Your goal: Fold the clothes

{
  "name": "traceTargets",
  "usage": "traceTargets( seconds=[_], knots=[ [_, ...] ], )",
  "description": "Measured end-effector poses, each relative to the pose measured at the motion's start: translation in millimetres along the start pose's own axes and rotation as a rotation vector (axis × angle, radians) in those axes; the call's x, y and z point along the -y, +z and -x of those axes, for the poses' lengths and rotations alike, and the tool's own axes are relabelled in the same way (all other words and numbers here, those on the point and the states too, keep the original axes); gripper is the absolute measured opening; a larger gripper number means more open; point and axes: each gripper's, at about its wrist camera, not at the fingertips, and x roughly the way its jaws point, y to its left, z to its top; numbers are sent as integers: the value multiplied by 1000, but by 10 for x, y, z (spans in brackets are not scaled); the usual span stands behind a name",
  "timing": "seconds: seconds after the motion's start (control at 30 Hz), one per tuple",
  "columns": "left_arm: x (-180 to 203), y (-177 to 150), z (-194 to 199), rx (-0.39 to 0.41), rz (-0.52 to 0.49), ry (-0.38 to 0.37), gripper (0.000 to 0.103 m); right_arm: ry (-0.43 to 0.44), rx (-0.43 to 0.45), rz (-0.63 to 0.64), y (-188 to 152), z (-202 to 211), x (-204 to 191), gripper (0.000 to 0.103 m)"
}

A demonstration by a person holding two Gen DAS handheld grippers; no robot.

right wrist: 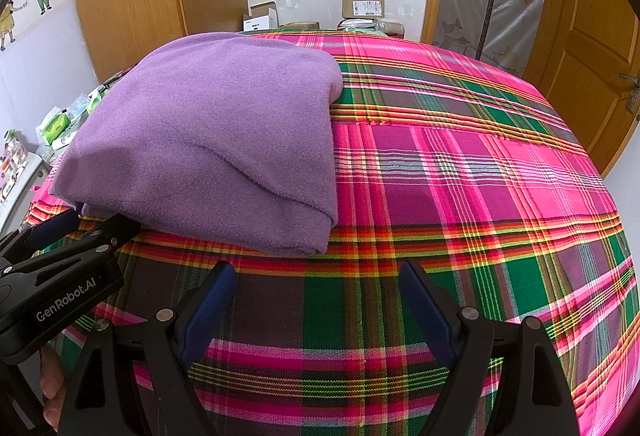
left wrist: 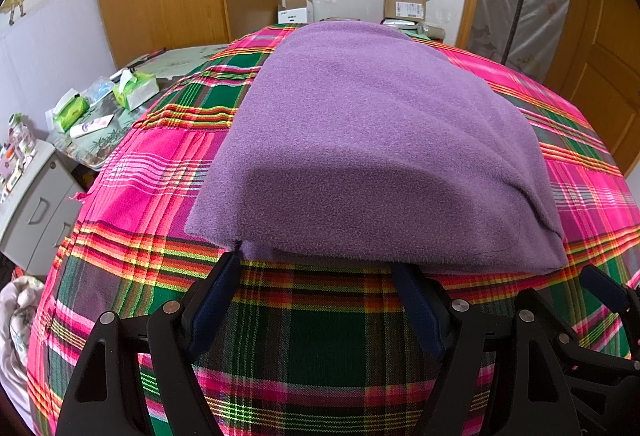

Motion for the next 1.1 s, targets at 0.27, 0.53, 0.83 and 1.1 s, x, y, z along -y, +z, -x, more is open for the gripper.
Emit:
traceTargets(
  seconds=[0.27, 0.53, 0.83, 1.1],
  knots=[
    [0, 3, -1, 0, 0, -1, 79, 1, 0, -1, -1, 1, -2, 84],
    [-7, -3, -5, -1, -12, -12, 79, 5, -1, 5, -7, 7, 2, 85],
    [-19, -7, -3, -2, -35, -28, 79, 28, -3, 35, 20, -17, 49, 86],
    [-26, 5, -6, -3, -48, -35, 79, 56, -4, 70, 73, -68, 64, 86]
  ],
)
